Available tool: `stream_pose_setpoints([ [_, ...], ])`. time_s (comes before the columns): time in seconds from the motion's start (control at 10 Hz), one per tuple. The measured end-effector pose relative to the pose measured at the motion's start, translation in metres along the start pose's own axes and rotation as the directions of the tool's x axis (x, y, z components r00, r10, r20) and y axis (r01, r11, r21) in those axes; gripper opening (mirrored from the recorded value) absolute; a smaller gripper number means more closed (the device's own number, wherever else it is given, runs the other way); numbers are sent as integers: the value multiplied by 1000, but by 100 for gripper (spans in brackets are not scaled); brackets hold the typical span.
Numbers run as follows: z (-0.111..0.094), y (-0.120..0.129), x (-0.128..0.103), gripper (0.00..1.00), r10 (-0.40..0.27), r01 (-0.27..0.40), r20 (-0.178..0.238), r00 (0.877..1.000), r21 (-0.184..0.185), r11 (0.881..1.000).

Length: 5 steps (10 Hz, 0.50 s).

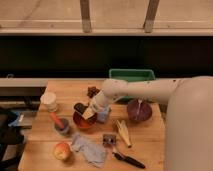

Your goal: Place eraser in red bowl

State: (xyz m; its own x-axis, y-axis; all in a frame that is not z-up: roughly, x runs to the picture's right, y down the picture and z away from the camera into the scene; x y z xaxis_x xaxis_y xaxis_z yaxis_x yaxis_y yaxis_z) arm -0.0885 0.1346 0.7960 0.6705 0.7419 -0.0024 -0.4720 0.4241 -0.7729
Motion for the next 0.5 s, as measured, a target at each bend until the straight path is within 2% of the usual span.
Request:
stream_pose_setpoints([
  [0.3,6,3,8,79,18,-18,-12,1000,-15,1000],
  [0.5,2,4,8,80,21,-21,-10,1000,-8,1000],
])
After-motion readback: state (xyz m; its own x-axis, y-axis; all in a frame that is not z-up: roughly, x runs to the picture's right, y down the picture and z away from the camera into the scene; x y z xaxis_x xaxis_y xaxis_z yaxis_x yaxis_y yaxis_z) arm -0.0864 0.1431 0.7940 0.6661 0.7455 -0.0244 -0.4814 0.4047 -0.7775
